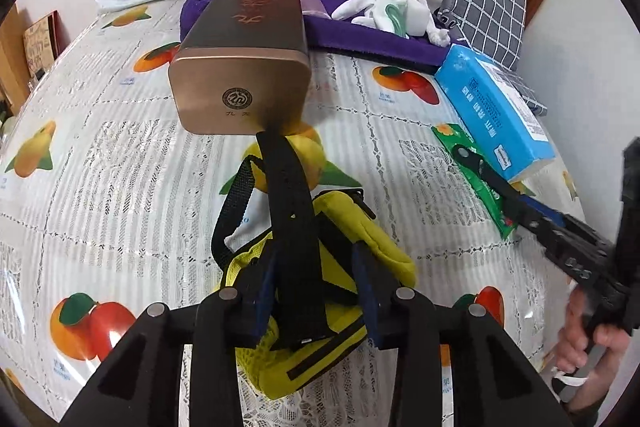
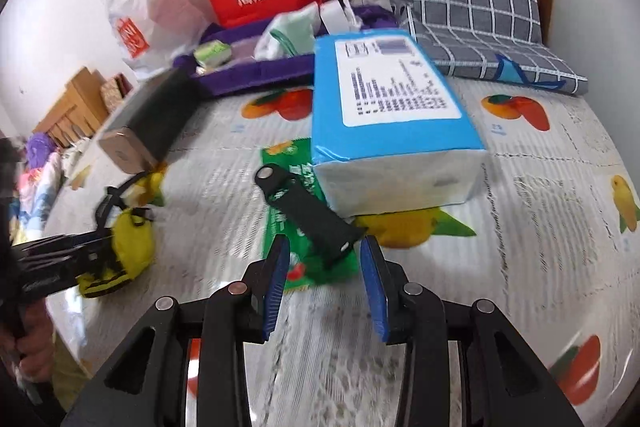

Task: Organize soft objects
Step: 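Grasp the yellow mesh bag with the left tool while the right tool grasps the black strap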

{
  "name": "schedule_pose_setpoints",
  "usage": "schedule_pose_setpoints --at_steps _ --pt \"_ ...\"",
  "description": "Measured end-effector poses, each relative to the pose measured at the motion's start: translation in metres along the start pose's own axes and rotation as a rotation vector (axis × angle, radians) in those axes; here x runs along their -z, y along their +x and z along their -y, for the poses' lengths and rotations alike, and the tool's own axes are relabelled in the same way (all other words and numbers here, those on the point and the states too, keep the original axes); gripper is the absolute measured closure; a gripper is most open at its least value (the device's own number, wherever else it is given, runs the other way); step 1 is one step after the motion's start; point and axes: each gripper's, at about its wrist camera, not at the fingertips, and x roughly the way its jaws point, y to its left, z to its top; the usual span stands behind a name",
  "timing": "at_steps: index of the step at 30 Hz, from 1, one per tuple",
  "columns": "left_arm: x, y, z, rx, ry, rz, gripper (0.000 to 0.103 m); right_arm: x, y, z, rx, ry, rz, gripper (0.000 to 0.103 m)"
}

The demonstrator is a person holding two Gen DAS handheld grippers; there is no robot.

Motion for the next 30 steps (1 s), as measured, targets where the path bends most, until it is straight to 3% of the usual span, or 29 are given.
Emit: schedule_pose_setpoints --at_steps 2,3,7,10,22,30 --pt "0.0 -0.002 -0.005 0.022 -0.012 0.002 0.069 -0.002 0.009 -0.003 0.019 -0.001 -0.002 0.067" --pt "0.0 -0.002 -0.007 0.029 -0.018 0.003 0.075 -0.003 0.01 -0.004 0.03 -0.003 0.012 0.07" --pt "0.002 -0.008 -0.015 0.036 -0.033 0.007 0.086 -0.003 0.005 -0.009 0.028 -0.024 0.033 0.094" --pt "0.003 -0.013 -0.02 0.069 -0.051 0.015 0.093 -0.002 -0.007 -0.009 0.01 -0.028 0.053 0.099" --pt "0.003 -0.021 -0.02 0.034 -0.051 0.035 0.094 0.034 -0.07 0.006 -0.048 -0.003 0.093 0.1" --pt "-0.012 0.0 -0.003 -0.066 0.013 0.014 0.08 0.054 -0.072 0.013 -0.009 -0.064 0.052 0.096"
